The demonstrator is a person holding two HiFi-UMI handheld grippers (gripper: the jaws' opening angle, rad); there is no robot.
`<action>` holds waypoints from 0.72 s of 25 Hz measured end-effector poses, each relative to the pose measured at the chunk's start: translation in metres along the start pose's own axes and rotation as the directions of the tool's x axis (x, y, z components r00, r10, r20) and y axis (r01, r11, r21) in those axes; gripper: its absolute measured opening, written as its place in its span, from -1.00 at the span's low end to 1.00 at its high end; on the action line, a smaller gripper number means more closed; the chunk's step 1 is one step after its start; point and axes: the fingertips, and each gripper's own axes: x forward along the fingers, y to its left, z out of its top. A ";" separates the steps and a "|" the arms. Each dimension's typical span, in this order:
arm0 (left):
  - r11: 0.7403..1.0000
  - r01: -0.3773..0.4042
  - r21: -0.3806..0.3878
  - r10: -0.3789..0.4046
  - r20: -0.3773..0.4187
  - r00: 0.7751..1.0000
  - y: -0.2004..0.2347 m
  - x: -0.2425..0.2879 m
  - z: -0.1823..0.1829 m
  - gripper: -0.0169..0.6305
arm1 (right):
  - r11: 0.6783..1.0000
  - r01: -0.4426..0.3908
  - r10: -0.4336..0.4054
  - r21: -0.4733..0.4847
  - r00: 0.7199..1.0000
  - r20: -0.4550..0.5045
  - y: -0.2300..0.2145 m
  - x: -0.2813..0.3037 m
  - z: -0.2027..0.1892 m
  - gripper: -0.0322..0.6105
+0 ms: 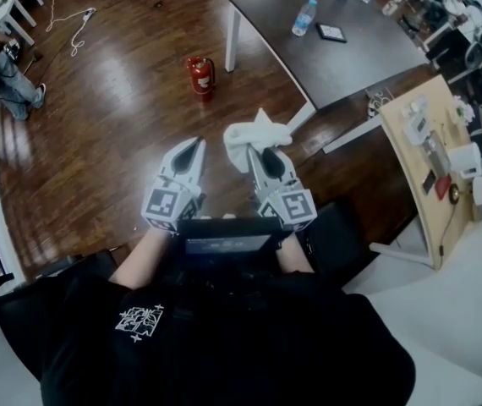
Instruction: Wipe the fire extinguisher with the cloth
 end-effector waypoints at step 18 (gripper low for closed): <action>1.000 -0.001 -0.005 0.001 0.003 1.000 0.000 0.002 -0.001 -0.95 | 1.000 0.019 -0.019 0.002 1.000 0.011 -0.004 -0.001 0.002 -0.65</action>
